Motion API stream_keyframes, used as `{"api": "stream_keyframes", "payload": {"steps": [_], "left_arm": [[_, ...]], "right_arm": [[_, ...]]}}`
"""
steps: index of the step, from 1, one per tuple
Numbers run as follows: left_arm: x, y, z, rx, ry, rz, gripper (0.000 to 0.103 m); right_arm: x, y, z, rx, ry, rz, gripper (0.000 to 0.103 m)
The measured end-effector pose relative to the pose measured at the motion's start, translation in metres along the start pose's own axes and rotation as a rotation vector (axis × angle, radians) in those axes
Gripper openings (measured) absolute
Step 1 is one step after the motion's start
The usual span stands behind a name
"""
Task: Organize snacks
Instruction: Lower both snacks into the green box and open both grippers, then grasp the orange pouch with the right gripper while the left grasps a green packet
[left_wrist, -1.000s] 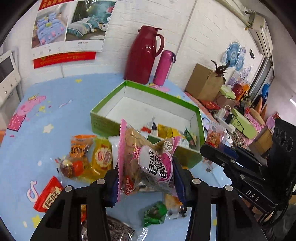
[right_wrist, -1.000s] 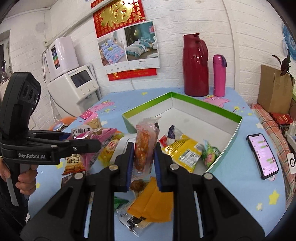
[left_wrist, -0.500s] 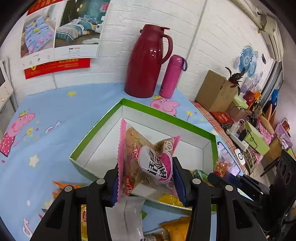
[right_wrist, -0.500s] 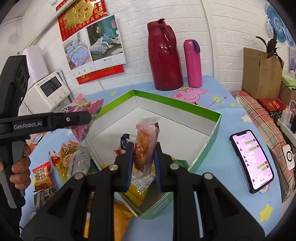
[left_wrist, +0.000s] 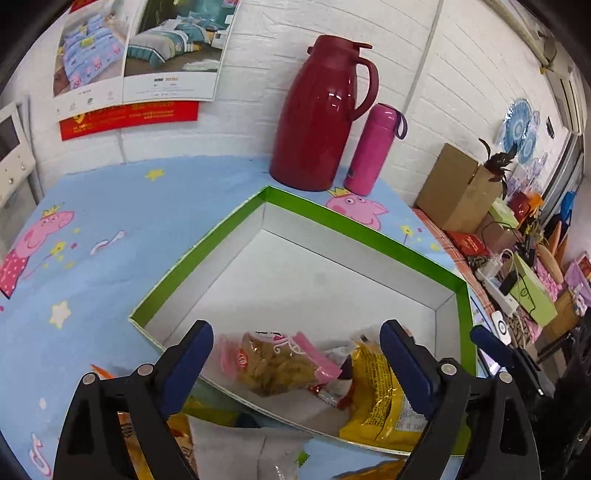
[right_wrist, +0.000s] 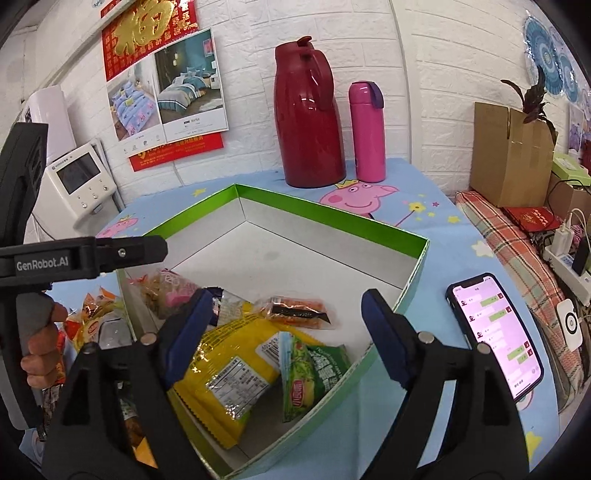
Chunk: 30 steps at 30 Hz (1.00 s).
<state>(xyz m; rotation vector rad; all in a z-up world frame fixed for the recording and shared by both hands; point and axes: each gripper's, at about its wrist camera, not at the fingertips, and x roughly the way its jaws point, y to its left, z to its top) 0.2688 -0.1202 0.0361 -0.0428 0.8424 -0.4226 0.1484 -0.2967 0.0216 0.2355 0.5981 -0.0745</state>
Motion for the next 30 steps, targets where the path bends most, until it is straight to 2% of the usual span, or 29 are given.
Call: {"api": "stream_keyframes", "payload": {"steps": [4,18,24,30], "left_arm": [[-0.015,-0.002,-0.003,0.043,-0.033,0.052,0.094],[-0.097,-0.017,-0.037,0.079,-0.159,0.064,0.094],[-0.123,-0.019,-0.061,0.097,-0.161,0.053,0.094],[-0.129,-0.002,-0.093,0.069,-0.112,0.074,0.094]], "right_arm": [[-0.014,0.003,-0.001,0.014,-0.014,-0.003,0.089],[-0.084,0.038,-0.021,-0.002,-0.083,0.047,0.095],[-0.1,0.05,-0.04,-0.006,-0.04,0.05,0.096],[-0.095,0.055,-0.068,0.01,0.045,0.068,0.097]]}}
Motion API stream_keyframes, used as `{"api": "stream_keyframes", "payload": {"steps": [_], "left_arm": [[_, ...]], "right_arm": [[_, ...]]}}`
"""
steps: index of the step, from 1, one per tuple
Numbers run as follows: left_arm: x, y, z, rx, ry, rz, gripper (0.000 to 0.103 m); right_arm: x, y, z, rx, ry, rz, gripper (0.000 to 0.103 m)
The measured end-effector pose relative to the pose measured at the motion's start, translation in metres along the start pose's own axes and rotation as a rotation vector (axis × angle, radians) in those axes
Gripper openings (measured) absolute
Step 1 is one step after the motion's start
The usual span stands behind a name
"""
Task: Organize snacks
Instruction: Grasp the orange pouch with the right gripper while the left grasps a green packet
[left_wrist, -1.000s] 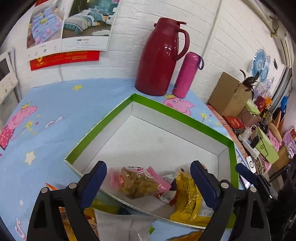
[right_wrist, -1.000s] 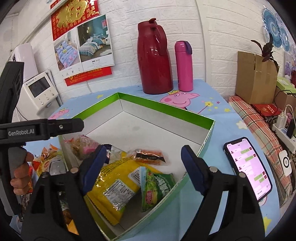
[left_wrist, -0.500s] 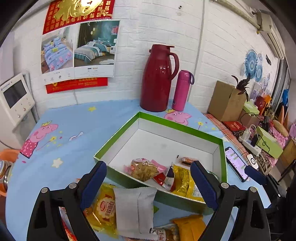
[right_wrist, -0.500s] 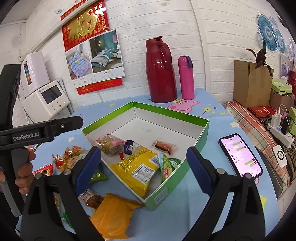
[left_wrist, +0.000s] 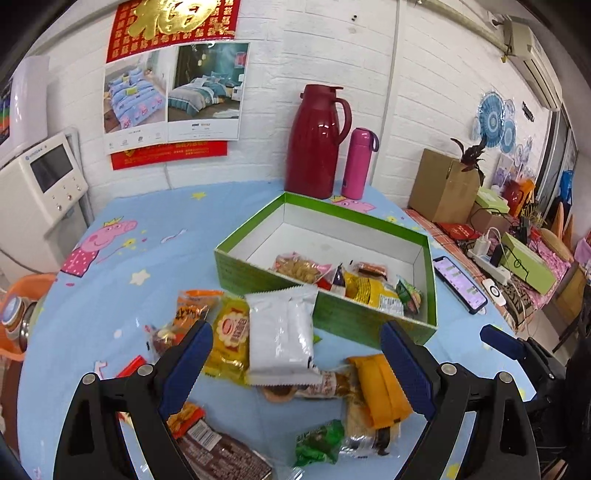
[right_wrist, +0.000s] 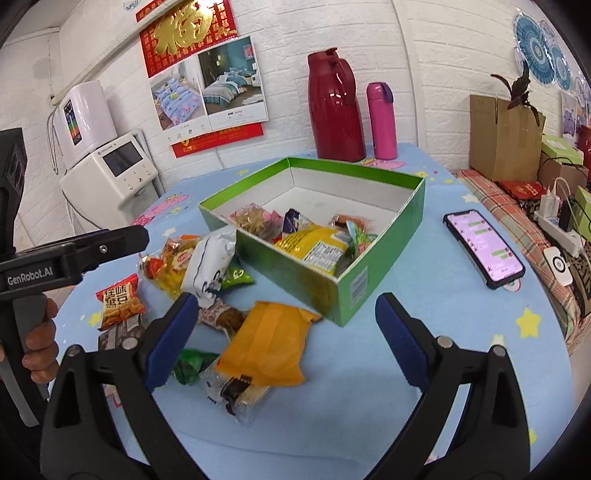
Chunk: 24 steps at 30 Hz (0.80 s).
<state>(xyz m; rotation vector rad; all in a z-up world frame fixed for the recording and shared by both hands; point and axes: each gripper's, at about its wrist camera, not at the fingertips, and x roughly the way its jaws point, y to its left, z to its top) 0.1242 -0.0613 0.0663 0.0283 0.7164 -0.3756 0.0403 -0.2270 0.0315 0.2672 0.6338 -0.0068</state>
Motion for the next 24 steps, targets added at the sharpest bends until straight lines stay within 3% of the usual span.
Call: {"api": "stream_keyframes", "payload": {"steps": [9,14,17,18,23,24], "left_arm": [[-0.011,0.041,-0.059,-0.119,0.066,0.022,0.094],[-0.022,0.043,-0.078,-0.087,0.062,-0.004,0.094],[-0.021,0.031,-0.083,-0.012,0.067,-0.027,0.093],[-0.019,0.025,-0.084,0.018,0.07,-0.033,0.093],[0.0,-0.002,-0.09,0.098,0.119,-0.093,0.089],[0.006,-0.006,-0.09,0.104,0.134,-0.098,0.085]], "right_arm": [[0.034,0.014,-0.023,-0.01,0.124,-0.001,0.096],[0.056,0.02,-0.021,-0.018,0.171,-0.007,0.089],[0.066,0.02,-0.023,-0.018,0.191,-0.016,0.078],[0.068,0.018,-0.024,-0.019,0.2,-0.024,0.067],[0.062,0.01,-0.029,-0.006,0.194,-0.011,0.053],[0.06,0.007,-0.029,0.001,0.193,-0.005,0.049]]}}
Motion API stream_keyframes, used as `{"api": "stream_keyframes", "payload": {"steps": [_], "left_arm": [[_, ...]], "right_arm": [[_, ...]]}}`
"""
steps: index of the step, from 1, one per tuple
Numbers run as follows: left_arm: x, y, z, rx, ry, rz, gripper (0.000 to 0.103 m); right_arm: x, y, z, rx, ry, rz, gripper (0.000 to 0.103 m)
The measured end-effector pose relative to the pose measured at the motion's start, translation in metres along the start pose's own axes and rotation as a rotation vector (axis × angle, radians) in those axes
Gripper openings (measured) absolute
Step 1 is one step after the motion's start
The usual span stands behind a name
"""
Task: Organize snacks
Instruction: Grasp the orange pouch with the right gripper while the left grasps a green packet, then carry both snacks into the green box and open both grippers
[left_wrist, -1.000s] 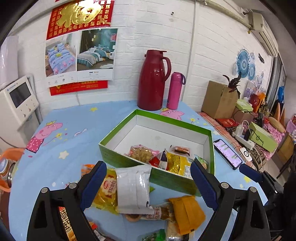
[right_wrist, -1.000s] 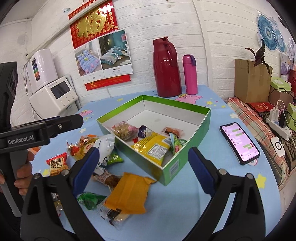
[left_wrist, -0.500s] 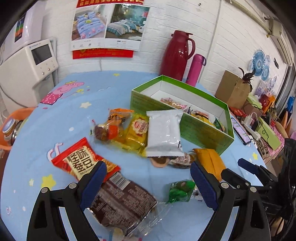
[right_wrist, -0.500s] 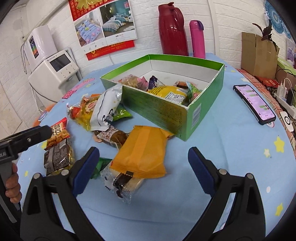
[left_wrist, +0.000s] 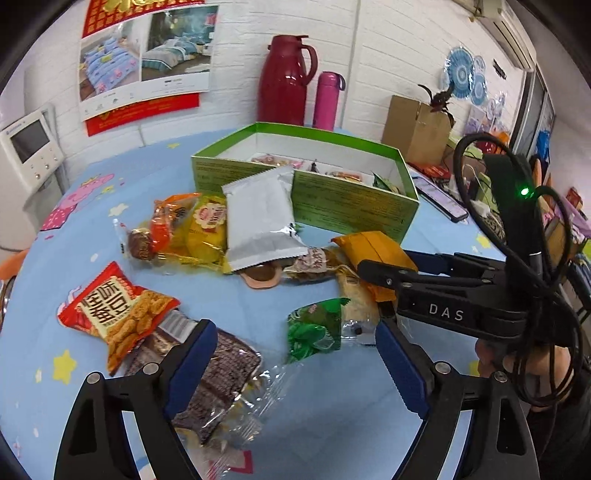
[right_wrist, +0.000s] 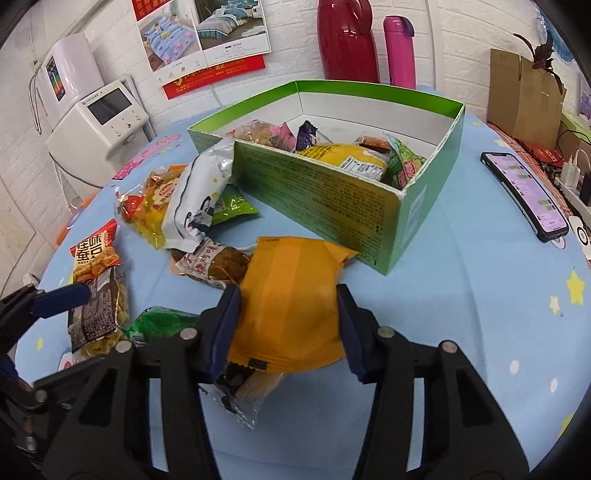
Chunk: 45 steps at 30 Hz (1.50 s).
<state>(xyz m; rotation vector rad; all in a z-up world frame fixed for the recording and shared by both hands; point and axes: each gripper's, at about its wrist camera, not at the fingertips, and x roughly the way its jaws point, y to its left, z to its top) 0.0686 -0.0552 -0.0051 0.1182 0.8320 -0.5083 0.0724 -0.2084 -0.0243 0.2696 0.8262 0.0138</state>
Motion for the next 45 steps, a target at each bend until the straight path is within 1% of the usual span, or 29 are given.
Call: {"api": "stream_keyframes", "payload": {"steps": [1,2,3,4,7,9,11,12,13,15,16,18,20,21,22,23,25,29,34,40,45], "left_arm": [[0.008,-0.003,0.001,0.003,0.024,-0.009,0.081],[0.015,-0.004,0.002,0.0,0.051,-0.024,0.075],[0.024,-0.005,0.004,-0.011,0.08,-0.044,0.071],[0.03,-0.005,0.005,-0.021,0.097,-0.053,0.07],[0.041,-0.003,0.006,-0.042,0.115,-0.047,0.067],[0.047,0.0,0.006,-0.057,0.136,-0.053,0.057],[0.051,0.002,0.004,-0.069,0.153,-0.071,0.051],[0.051,0.002,0.004,-0.074,0.154,-0.076,0.051],[0.051,0.002,0.004,-0.075,0.152,-0.078,0.051],[0.05,0.002,0.004,-0.079,0.153,-0.08,0.051],[0.051,0.003,0.004,-0.082,0.154,-0.082,0.051],[0.05,0.006,0.005,-0.091,0.157,-0.088,0.051],[0.051,0.008,0.006,-0.096,0.156,-0.091,0.051],[0.053,0.007,0.008,-0.099,0.155,-0.093,0.048],[0.055,0.008,0.01,-0.104,0.157,-0.1,0.041],[0.055,0.009,0.01,-0.117,0.16,-0.108,0.037],[0.052,0.012,0.011,-0.144,0.163,-0.094,0.035],[0.032,0.01,0.011,-0.134,0.119,-0.106,0.034],[0.006,0.005,0.028,-0.109,0.059,-0.134,0.034],[-0.012,-0.001,0.067,-0.096,-0.007,-0.16,0.034],[-0.01,-0.011,0.107,-0.081,-0.054,-0.152,0.034]], "right_arm": [[-0.002,-0.003,0.0,0.008,-0.001,0.01,0.047],[-0.003,-0.005,0.0,0.014,-0.002,0.015,0.046],[-0.004,-0.007,-0.001,0.016,-0.004,0.015,0.043],[-0.006,-0.009,-0.002,0.017,-0.006,0.016,0.042],[-0.007,-0.012,-0.005,0.021,-0.006,0.027,0.042],[-0.007,-0.014,-0.005,0.023,-0.008,0.033,0.042],[-0.006,-0.013,-0.005,0.019,-0.009,0.031,0.044],[-0.005,-0.012,-0.004,0.018,-0.009,0.029,0.045],[-0.004,-0.012,-0.004,0.019,-0.006,0.031,0.05],[-0.001,-0.011,-0.004,0.022,0.0,0.039,0.054],[0.001,-0.01,-0.004,0.023,0.005,0.041,0.058],[0.005,-0.009,-0.005,0.024,0.023,0.047,0.059],[0.005,-0.01,-0.005,0.027,0.019,0.048,0.051],[0.002,-0.01,-0.005,0.025,0.008,0.041,0.047],[0.0,-0.01,-0.005,0.026,0.001,0.033,0.045],[-0.002,-0.011,-0.005,0.032,-0.003,0.026,0.044],[-0.01,-0.012,-0.007,0.038,-0.02,0.022,0.043],[-0.028,-0.013,-0.003,0.043,-0.062,0.023,0.043],[-0.049,-0.009,0.01,0.033,-0.122,0.034,0.043],[-0.069,-0.01,0.036,0.012,-0.203,0.017,0.043],[-0.073,-0.022,0.055,0.023,-0.248,-0.019,0.043]]}}
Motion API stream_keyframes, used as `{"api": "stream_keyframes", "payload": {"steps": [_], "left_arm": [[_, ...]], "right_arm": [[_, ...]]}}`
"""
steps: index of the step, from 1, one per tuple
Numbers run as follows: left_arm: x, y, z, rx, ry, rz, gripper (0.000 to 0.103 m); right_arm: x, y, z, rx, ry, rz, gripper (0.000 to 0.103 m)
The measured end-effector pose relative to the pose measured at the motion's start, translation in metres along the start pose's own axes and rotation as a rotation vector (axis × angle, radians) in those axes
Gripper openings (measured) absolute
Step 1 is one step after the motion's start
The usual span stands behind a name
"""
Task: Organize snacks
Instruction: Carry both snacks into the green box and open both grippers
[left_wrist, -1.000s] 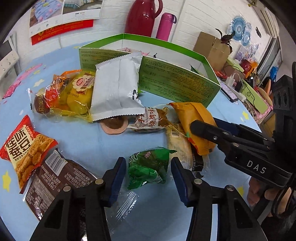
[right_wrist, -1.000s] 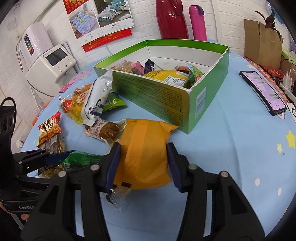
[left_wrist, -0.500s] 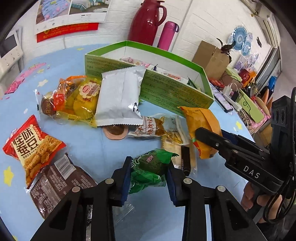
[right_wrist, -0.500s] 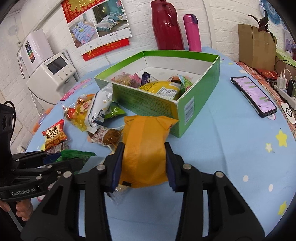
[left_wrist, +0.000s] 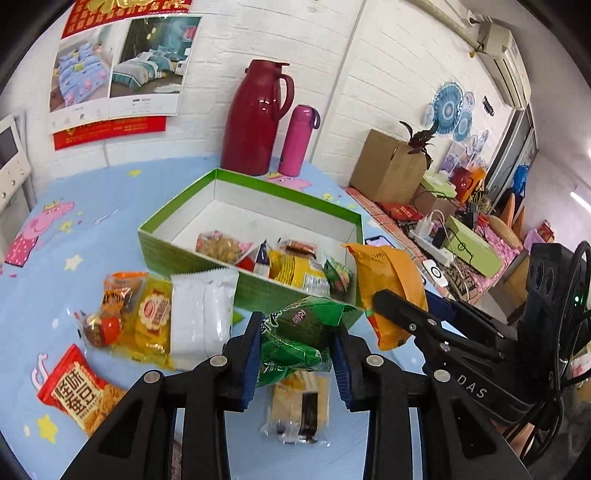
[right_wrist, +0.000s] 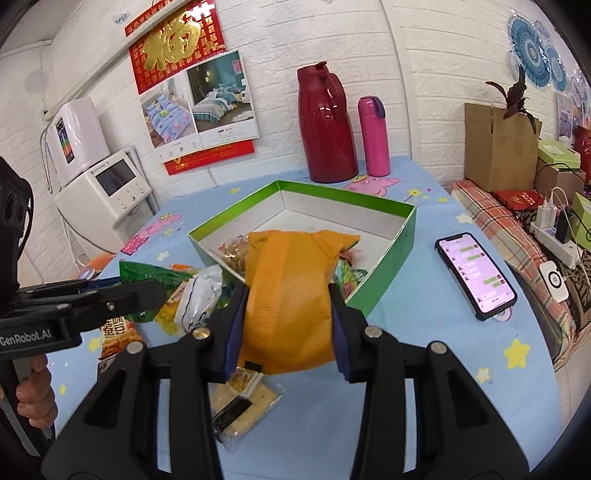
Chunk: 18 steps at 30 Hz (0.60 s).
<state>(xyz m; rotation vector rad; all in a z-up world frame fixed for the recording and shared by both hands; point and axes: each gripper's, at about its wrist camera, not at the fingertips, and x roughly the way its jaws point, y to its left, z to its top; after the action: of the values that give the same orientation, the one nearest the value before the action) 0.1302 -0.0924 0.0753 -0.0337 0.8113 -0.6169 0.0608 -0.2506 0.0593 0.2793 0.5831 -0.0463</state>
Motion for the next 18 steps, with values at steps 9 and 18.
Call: {"api": "stream_keyframes", "payload": {"steps": [9,18], "left_arm": [[0.048,0.004,0.052,-0.037,0.009,0.011,0.034],[0.107,0.012,0.076,-0.055,0.055,0.041,0.034]], "right_arm": [[0.038,-0.027,0.016,0.024,0.011,-0.037,0.043],[0.088,-0.04,0.025,-0.007,0.071,-0.05,0.043]]}}
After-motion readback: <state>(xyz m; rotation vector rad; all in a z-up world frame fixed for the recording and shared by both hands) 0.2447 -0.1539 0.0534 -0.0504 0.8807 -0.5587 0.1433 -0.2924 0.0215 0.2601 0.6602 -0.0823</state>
